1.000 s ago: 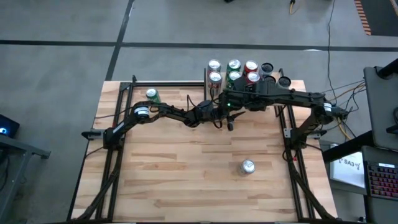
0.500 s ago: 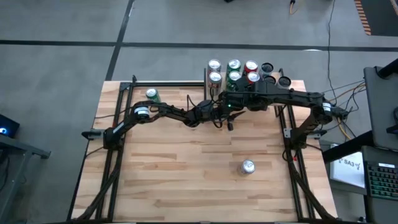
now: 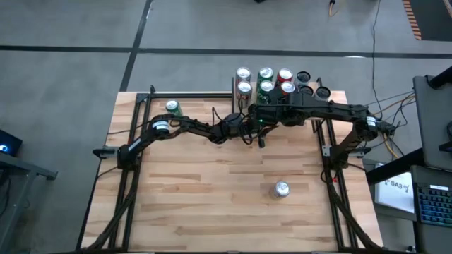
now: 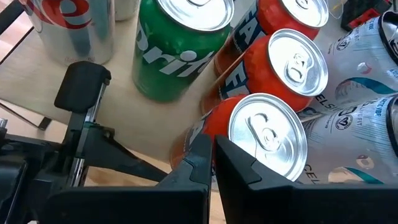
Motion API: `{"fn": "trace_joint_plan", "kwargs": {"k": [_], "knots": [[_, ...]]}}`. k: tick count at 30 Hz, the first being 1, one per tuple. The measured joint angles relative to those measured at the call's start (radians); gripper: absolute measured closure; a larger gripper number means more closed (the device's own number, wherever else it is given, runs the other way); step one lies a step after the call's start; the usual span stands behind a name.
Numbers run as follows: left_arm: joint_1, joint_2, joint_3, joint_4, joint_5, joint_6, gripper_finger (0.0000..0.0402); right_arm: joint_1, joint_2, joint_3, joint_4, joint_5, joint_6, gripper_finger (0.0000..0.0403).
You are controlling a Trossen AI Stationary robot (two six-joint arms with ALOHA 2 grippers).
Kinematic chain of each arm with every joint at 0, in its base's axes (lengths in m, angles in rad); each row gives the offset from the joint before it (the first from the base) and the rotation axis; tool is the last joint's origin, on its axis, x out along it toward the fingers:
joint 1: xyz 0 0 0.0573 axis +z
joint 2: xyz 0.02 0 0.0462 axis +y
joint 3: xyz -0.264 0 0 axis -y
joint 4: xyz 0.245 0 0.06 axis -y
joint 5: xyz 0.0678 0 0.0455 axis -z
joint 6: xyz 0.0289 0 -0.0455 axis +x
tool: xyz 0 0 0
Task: Place canned beverage on shelf
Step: Put the orange soda can on the shelf aligned in front of the other orange soda can
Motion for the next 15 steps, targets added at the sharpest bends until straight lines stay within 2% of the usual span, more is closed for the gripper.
{"fn": "trace_joint_plan", "kwargs": {"k": [15], "knots": [[0.01,0.0,0.001,0.002,-0.003,-0.015,0.0281,0.005,-0.001,0.0,0.002,0.024,-0.041,0.0394]]}}
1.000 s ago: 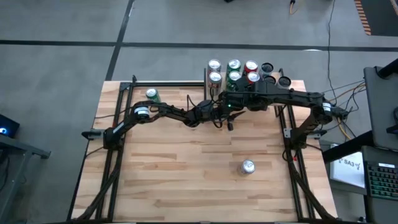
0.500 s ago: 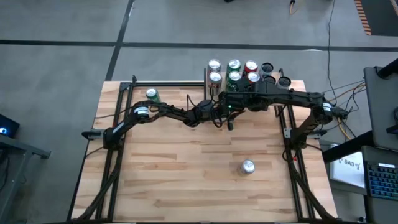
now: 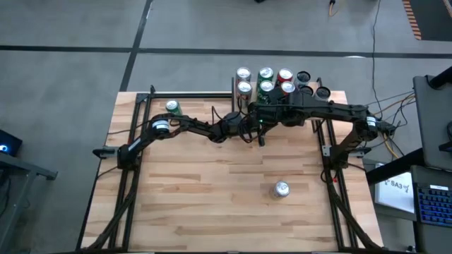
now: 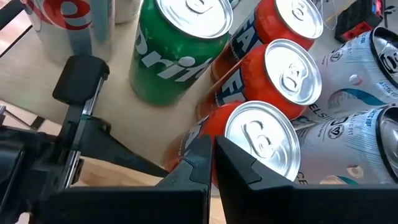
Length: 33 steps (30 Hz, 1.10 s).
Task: Place canned beverage on shelf
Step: Put the orange soda can on the shelf aligned in front of the other orange soda can
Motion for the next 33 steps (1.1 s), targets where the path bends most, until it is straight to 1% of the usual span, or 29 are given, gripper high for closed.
{"fn": "trace_joint_plan", "kwargs": {"k": [4,9,16,18,21,23,30,33], "knots": [[0.002,0.0,0.0,0.0,0.006,-0.015,0.0281,0.011,-0.006,0.021,0.001,0.0,-0.015,0.0394],[0.009,-0.014,-0.016,-0.001,0.112,-0.022,0.0281,0.013,-0.012,0.091,0.002,-0.004,-0.051,0.0394],[0.005,-0.083,-0.1,0.012,0.125,-0.026,0.0281,0.018,-0.022,0.201,0.001,-0.044,-0.166,0.0394],[0.003,-0.118,-0.132,0.04,0.128,-0.025,0.0281,0.018,-0.025,0.223,0.002,-0.086,-0.202,0.0394],[0.002,-0.187,-0.18,0.06,0.13,-0.018,0.0281,0.018,-0.034,0.241,0.001,-0.181,-0.23,0.0394],[-0.004,-0.232,-0.22,0.063,0.13,0.001,0.0281,0.02,-0.043,0.244,0.002,-0.215,-0.237,0.0394],[-0.037,-0.426,-0.392,0.084,0.132,0.063,0.0281,0.031,-0.061,0.243,-0.002,-0.247,-0.274,0.0394],[-0.045,-0.52,-0.482,0.098,0.133,0.096,0.0281,0.03,-0.07,0.24,-0.002,-0.281,-0.244,0.0394]]}}
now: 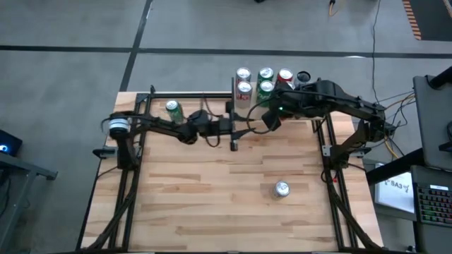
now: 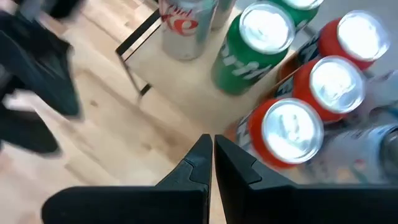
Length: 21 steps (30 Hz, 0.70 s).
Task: Place canned beverage on shelf
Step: Put the orange soda can on the shelf aligned in front of the other orange soda can
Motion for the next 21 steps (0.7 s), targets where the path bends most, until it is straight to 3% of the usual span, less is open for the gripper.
{"fn": "trace_joint_plan", "kwargs": {"k": [7,14,21], "knots": [[0.001,-0.207,-0.159,0.009,-0.001,0.007,0.0281,-0.005,-0.007,-0.014,0.0,-0.004,-0.016,0.0394],[0.001,-0.317,-0.254,0.01,-0.001,0.006,0.0281,-0.005,-0.007,-0.028,0.0,0.046,-0.201,0.0394],[0.002,-0.367,-0.303,0.011,-0.033,0.044,0.0281,-0.006,-0.007,-0.068,0.004,0.114,-0.118,0.0394]]}}
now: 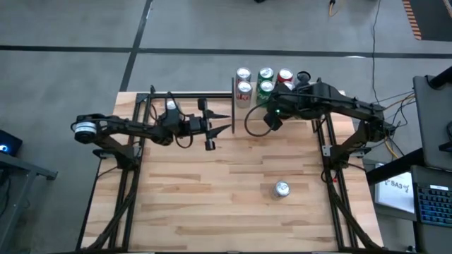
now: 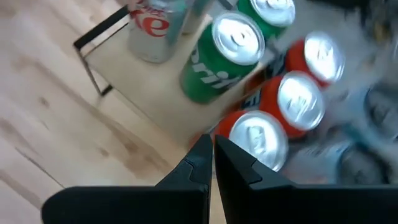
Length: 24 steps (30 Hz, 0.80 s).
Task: Place canned beverage on shelf
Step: Put the orange soda can on the shelf aligned in front of the other orange soda can
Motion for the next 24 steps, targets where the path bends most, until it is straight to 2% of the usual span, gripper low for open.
{"fn": "trace_joint_plan", "kwargs": {"k": [4,6,11,17,24], "knots": [[0.001,-0.005,-0.002,0.0,-0.072,0.008,0.0281,0.011,0.0,-0.052,0.002,0.001,0.261,0.0394],[0.002,-0.004,-0.002,0.0,-0.085,0.016,0.0281,0.026,0.0,-0.088,0.0,0.02,0.312,0.0394],[0.002,-0.004,-0.002,-0.003,-0.085,0.041,0.0281,0.036,0.001,-0.153,-0.002,0.021,0.359,0.0394],[0.004,-0.004,-0.002,-0.001,-0.085,0.067,0.0281,0.039,0.001,-0.158,-0.002,0.0,0.367,0.0394],[0.004,-0.004,-0.002,0.008,-0.085,0.07,0.0281,0.031,0.0,-0.158,-0.002,0.033,0.369,0.0394]]}}
